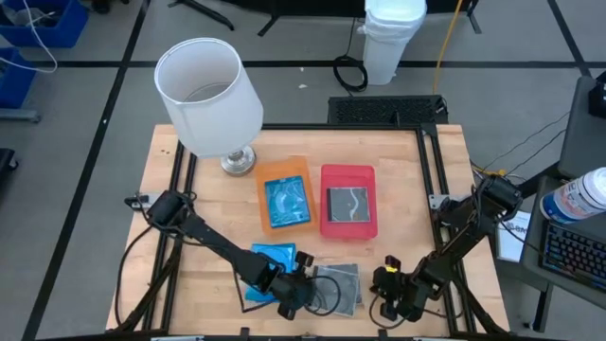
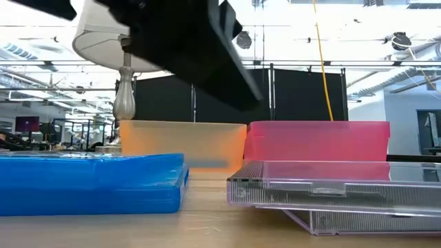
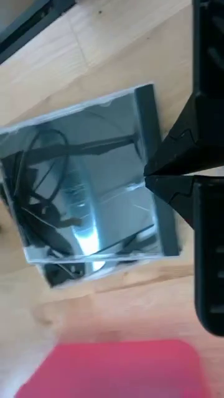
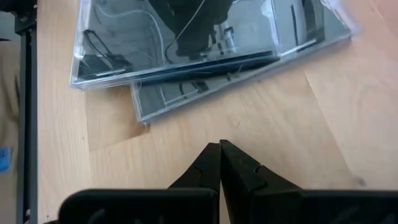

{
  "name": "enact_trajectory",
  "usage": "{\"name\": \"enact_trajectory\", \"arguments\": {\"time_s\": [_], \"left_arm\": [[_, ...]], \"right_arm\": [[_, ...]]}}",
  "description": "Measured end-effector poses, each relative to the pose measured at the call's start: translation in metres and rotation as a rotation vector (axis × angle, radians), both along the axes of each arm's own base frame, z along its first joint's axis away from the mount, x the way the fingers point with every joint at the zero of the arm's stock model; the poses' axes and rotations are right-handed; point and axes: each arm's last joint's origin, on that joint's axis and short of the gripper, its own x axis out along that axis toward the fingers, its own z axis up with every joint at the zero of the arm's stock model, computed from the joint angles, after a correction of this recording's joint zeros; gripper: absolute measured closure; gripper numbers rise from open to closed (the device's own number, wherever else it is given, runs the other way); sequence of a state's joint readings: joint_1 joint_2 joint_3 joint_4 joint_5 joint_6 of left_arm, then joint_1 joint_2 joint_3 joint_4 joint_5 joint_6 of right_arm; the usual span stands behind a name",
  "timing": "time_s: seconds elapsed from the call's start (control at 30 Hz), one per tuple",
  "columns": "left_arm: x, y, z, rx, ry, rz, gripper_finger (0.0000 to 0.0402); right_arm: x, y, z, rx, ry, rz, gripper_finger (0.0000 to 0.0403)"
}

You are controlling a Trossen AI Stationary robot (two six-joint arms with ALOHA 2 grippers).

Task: Pick & place jewel cases by type
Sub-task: Put the black CD case into the pink bin

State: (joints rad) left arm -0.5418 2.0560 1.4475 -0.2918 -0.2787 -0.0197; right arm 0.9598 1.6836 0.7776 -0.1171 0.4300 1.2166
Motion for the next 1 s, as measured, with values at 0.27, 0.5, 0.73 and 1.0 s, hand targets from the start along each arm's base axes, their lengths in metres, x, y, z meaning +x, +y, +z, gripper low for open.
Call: {"name": "enact_trajectory", "arguments": {"time_s": [0.27, 0.5, 0.73, 1.0], "left_arm": [[-0.004, -0.001, -0.010, 0.013, 0.058, 0.031, 0.0392], [0.002, 0.007, -0.025, 0.024, 0.098, 0.071, 0.0392], [0.005, 0.006, -0.029, 0.012, 0.084, 0.075, 0.0392], [0.005, 0.012, -0.032, 0.012, 0.124, 0.095, 0.0392]], "right_arm": [[-0.010, 0.008, 0.001, 0.024, -0.023, -0.010, 0.0403], [-0.013, 0.013, 0.002, 0.066, -0.013, 0.021, 0.0403], [-0.012, 0.013, 0.002, 0.066, -0.026, 0.014, 0.0403], [-0.008, 0.017, 0.007, 0.089, -0.117, -0.005, 0.0403]]}}
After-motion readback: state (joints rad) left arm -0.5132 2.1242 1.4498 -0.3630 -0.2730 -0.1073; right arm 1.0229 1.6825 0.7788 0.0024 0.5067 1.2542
